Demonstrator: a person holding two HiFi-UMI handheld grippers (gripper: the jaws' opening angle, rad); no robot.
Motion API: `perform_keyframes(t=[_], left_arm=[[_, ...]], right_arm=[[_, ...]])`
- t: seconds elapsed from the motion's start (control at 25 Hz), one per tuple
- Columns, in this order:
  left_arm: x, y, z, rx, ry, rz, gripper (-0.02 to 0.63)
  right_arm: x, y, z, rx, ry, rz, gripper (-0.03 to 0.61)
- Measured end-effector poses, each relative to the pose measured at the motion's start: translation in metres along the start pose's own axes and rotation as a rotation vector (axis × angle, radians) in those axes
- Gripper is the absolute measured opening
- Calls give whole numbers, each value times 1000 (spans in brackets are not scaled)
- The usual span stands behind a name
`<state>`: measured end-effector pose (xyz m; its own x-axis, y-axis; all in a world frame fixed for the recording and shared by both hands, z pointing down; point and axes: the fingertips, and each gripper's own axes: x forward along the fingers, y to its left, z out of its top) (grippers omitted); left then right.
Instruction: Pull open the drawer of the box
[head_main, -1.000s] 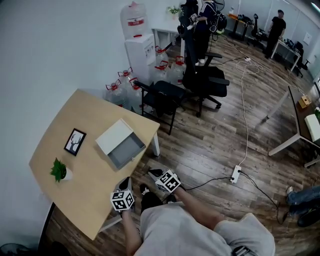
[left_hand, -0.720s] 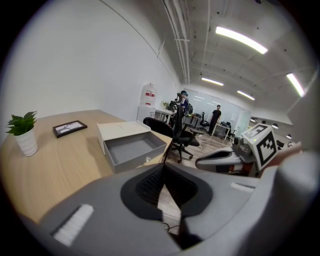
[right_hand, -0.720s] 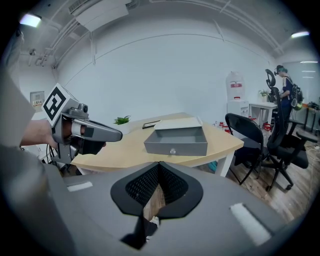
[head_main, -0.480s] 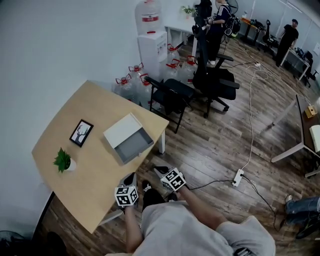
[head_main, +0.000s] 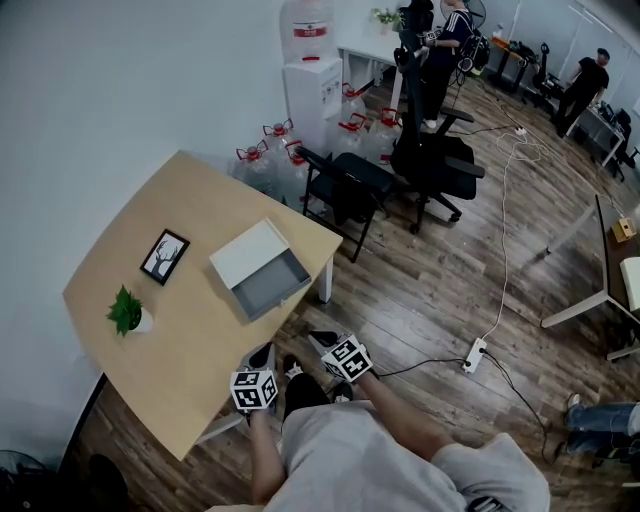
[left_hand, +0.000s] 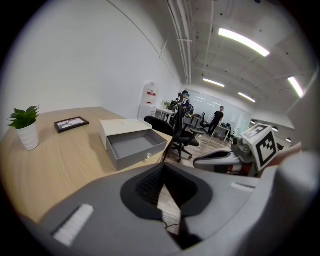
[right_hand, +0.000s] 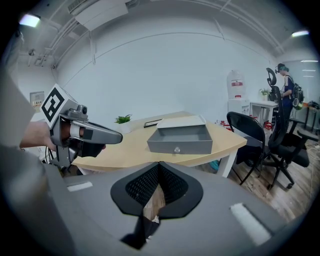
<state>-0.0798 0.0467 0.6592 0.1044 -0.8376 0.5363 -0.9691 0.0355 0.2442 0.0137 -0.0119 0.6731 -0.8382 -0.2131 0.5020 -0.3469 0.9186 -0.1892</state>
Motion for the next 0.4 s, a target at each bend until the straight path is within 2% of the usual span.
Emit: perform_keyframes(t=[0.4], left_arm=[[-3, -4, -4, -3, 4, 0, 54]], right_arm=[[-2, 3, -4, 2, 5, 7, 3]])
